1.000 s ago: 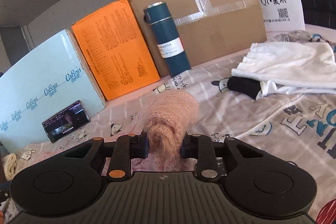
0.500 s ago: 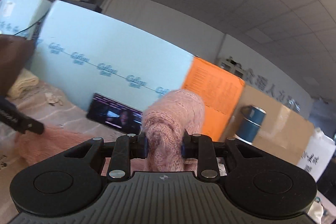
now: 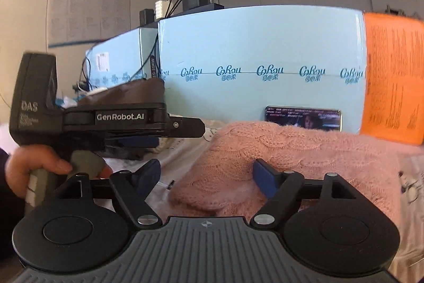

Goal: Fold clothes
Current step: 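Grasp the folded pink sweater bundle with both tools and lift it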

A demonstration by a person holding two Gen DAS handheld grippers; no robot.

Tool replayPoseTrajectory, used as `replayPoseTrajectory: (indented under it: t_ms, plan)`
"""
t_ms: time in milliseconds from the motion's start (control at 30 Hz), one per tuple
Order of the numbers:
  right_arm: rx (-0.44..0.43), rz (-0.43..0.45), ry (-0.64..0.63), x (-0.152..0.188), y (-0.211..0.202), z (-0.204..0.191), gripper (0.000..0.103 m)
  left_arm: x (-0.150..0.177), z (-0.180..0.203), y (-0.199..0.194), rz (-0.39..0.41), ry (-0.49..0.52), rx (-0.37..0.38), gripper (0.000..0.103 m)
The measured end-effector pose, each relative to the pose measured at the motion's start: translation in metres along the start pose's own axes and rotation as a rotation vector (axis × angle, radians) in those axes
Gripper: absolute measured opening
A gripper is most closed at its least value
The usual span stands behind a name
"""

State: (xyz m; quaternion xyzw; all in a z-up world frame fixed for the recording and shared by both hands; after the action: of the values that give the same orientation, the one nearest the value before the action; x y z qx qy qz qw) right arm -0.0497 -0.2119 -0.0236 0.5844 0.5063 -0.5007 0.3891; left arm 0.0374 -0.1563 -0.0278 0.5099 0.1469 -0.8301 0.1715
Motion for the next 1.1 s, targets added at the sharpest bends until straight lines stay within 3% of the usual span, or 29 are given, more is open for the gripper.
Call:
replayPoseTrajectory:
  t_ms: [133, 300, 367, 400, 467, 567, 633, 767, 933, 1000, 1100]
  plan:
    - [-0.124, 0.051, 0.184, -0.029, -0.032, 0.008, 0.093, -0.007, 0.006, -0.006, 0.022, -0.189, 0.161, 0.100]
    - [-0.077, 0.137, 0.389, -0.054, -0.069, 0.062, 0.099, 0.003, 0.033, -0.005, -0.040, -0.284, 0.323, 0.101]
    - [-0.057, 0.147, 0.505, -0.051, -0.075, 0.087, 0.099, 0.011, 0.047, -0.002, -0.062, -0.192, 0.299, 0.101]
    - [-0.059, 0.147, 0.573, -0.049, -0.078, 0.098, 0.099, 0.016, 0.053, -0.001, -0.062, -0.097, 0.259, 0.101]
    - [-0.085, 0.146, 0.688, -0.044, -0.078, 0.111, 0.099, 0.029, 0.053, 0.006, -0.096, 0.088, 0.133, 0.101]
    - [-0.099, 0.142, 0.736, -0.041, -0.080, 0.119, 0.099, 0.047, 0.041, 0.018, -0.172, 0.310, -0.069, 0.101]
    - [-0.104, 0.132, 0.727, -0.040, -0.079, 0.118, 0.099, 0.052, 0.025, 0.024, -0.213, 0.266, -0.113, 0.102]
    - [-0.101, 0.085, 0.738, -0.029, -0.074, 0.117, 0.099, 0.052, 0.013, 0.025, -0.222, 0.233, -0.137, 0.103]
    - [0.049, -0.022, 0.702, -0.002, -0.058, 0.131, 0.099, 0.052, 0.012, 0.024, -0.219, 0.199, -0.115, 0.103]
    - [0.058, -0.005, 0.697, -0.003, -0.060, 0.132, 0.099, 0.048, 0.013, 0.021, -0.194, 0.173, -0.103, 0.102]
    - [0.041, 0.116, 0.662, -0.019, -0.075, 0.129, 0.100, 0.034, 0.019, 0.015, -0.148, 0.026, -0.017, 0.102]
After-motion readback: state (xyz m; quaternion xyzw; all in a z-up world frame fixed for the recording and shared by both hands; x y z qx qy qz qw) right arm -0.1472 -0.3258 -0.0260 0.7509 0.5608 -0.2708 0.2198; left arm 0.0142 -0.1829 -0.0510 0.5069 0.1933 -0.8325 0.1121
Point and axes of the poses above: each gripper's, at about its wrist camera, not at the fingertips, and y roughly the way its jaws point, z to its right, x to its underside, the point moved 9 cm from there along y, roughly the way its jaws point, and after that the axes turned 12 degrees about z, right-handed, at the moved point
